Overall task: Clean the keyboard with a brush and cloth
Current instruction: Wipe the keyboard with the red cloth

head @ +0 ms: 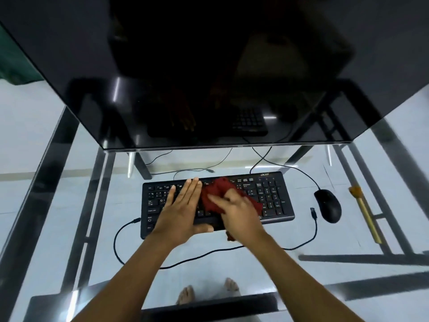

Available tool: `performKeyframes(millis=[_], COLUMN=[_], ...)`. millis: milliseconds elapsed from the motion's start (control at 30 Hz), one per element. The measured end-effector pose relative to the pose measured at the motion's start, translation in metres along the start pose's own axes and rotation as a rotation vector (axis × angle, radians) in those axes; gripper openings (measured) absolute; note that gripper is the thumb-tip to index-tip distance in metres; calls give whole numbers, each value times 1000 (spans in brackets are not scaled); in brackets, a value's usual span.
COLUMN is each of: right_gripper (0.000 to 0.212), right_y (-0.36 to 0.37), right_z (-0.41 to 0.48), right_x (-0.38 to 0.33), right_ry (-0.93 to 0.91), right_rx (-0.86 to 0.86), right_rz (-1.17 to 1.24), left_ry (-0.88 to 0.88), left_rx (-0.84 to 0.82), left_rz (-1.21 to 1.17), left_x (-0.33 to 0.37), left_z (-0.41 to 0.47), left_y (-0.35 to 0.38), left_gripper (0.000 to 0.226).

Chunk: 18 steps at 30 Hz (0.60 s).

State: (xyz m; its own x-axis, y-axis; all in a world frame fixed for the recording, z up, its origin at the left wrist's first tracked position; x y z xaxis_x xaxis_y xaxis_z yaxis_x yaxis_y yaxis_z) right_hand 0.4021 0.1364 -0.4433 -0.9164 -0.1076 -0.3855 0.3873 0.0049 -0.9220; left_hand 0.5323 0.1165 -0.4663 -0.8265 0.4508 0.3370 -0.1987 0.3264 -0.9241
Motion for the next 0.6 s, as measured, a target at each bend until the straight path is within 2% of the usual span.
performKeyframes(millis=[33,133,167,333,433,500,600], right_gripper=[62,56,54,46,59,51,38], right_y=[-10,-48,-51,-27,-46,-50,-32], right_z=[2,-2,-4,-14,-11,-7,-6], right_x=[23,105,112,47,72,85,53], right_ry=[64,413,457,127,244,308,137], right_rx=[22,205,222,119,270,293,216], right_rz=[-11,27,38,-20,-47,-89,-36], left_ry=[-4,-32,-44,-66,-73,-90,-89], left_rx=[-6,-30,-40,-101,-108,-100,-79], left_rz=[1,-7,-14,-84,-73,-31,-2], left_x=[-1,0,2,32,51,54,52], left_z=[-1,0,1,20,34,38,37], left_y=[0,-1,-1,-3,5,10,13], left_gripper=[120,123,124,140,138,134,131])
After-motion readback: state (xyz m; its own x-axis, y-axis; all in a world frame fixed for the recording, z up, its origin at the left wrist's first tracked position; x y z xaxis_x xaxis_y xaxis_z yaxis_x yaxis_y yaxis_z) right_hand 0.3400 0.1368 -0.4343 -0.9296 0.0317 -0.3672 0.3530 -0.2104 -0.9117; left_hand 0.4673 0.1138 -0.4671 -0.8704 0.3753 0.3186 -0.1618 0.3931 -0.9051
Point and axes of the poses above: each hand's wrist, its own z-axis towards the middle knuckle, its own y-axis out of the palm, x = y × z, the point moved 9 cm from there along z, towards the middle knuckle, and after that the axes turned 2 degrees about y, right-handed, at the moved point
